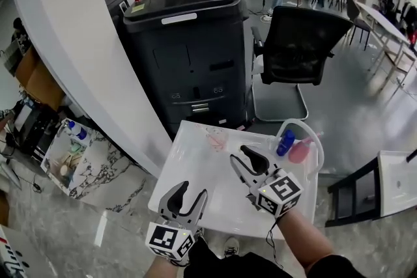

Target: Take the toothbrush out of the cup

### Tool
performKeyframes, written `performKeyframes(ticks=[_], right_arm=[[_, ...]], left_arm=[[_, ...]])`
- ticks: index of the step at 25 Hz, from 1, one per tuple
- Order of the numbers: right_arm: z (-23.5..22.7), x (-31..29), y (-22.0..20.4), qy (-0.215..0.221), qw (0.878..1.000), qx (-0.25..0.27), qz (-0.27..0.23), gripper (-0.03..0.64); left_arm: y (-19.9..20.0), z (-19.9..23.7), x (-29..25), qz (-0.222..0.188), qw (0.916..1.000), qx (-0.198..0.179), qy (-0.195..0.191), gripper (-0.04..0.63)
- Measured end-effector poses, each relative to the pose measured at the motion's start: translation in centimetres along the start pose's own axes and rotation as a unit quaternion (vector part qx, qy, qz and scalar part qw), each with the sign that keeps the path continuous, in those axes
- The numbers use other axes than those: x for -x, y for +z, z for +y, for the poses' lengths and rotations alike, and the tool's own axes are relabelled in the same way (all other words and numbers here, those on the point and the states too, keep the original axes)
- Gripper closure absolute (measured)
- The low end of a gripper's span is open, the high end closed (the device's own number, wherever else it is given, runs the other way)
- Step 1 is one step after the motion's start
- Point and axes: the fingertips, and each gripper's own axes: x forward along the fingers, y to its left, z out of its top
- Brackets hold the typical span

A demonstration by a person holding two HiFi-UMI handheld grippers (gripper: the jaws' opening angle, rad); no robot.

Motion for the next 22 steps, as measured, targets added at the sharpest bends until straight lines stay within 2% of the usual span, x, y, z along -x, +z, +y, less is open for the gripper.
performKeyframes(ticks=[7,22], right_arm=[[-0.4,-2.7,-0.9,-0.006,1.000,0.011,0.020,0.457],[-2.1,-11.6,-5.7,-0.031,0.996,0.016,0.088,0.443]], left_arm=[[-1.0,1.5,-0.9,0.007,0.9997,0.003,-0.025,0.382],[-1.5,9.4,-3.4,0.024,0.9978,0.026,-0.055,0.380]])
